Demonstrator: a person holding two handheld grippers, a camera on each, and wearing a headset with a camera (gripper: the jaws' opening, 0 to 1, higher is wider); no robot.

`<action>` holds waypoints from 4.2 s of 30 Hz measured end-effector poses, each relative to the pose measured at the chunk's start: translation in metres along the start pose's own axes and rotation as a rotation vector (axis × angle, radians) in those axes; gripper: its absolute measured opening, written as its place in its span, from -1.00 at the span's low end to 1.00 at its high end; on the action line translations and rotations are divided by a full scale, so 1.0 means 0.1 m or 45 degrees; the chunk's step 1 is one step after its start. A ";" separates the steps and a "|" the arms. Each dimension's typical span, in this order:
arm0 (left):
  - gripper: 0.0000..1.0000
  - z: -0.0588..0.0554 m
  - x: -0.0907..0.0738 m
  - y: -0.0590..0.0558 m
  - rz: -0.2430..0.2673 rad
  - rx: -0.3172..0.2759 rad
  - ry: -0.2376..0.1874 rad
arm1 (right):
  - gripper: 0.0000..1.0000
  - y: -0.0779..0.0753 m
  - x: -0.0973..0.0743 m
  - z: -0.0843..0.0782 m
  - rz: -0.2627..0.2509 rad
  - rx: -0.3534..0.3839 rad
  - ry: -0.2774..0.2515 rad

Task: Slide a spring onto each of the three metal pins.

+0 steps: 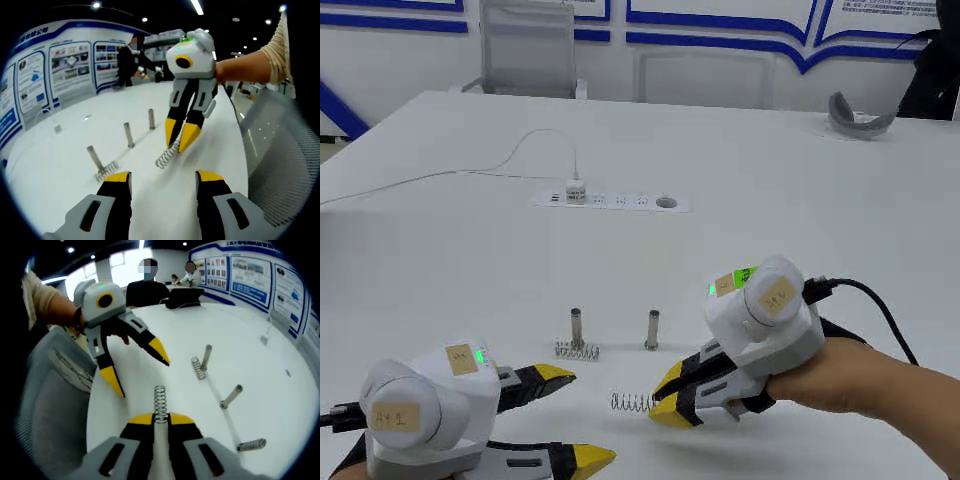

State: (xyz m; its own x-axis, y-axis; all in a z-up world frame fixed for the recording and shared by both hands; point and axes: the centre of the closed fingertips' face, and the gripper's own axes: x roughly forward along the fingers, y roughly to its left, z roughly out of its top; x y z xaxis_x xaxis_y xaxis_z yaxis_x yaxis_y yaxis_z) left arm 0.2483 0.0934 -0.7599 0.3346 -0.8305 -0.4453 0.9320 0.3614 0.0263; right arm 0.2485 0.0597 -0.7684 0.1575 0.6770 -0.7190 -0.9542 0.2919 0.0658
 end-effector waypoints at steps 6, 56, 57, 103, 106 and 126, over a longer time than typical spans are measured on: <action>-0.22 0.01 0.04 -0.08 -0.048 0.056 0.007 | -0.77 0.11 0.01 0.03 0.047 -0.033 0.032; -0.77 0.16 0.15 -0.02 -0.049 0.004 -0.072 | -0.77 0.09 -0.10 0.73 -0.023 0.056 -0.280; -0.77 0.17 0.15 -0.01 -0.045 0.001 -0.077 | -0.77 0.09 -0.10 0.74 -0.026 0.057 -0.285; 0.21 0.00 -0.18 0.46 0.214 -0.164 -0.135 | -0.77 -0.92 -0.63 0.81 -0.485 0.185 -0.390; 0.24 -0.03 -0.23 0.50 0.233 -0.176 -0.139 | -0.77 -1.01 -0.58 0.78 -0.513 0.212 -0.382; 0.34 -0.08 -0.28 0.55 0.263 -0.201 -0.139 | -0.77 -1.12 -0.43 0.61 -0.535 0.233 -0.309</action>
State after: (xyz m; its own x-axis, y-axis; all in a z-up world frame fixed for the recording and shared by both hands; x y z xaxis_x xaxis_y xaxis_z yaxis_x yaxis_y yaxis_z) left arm 0.2893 0.1395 -0.7532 0.5360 -0.7701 -0.3459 0.8123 0.5821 -0.0373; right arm 0.3643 0.0389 -0.7030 0.5928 0.6068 -0.5296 -0.7391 0.6710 -0.0585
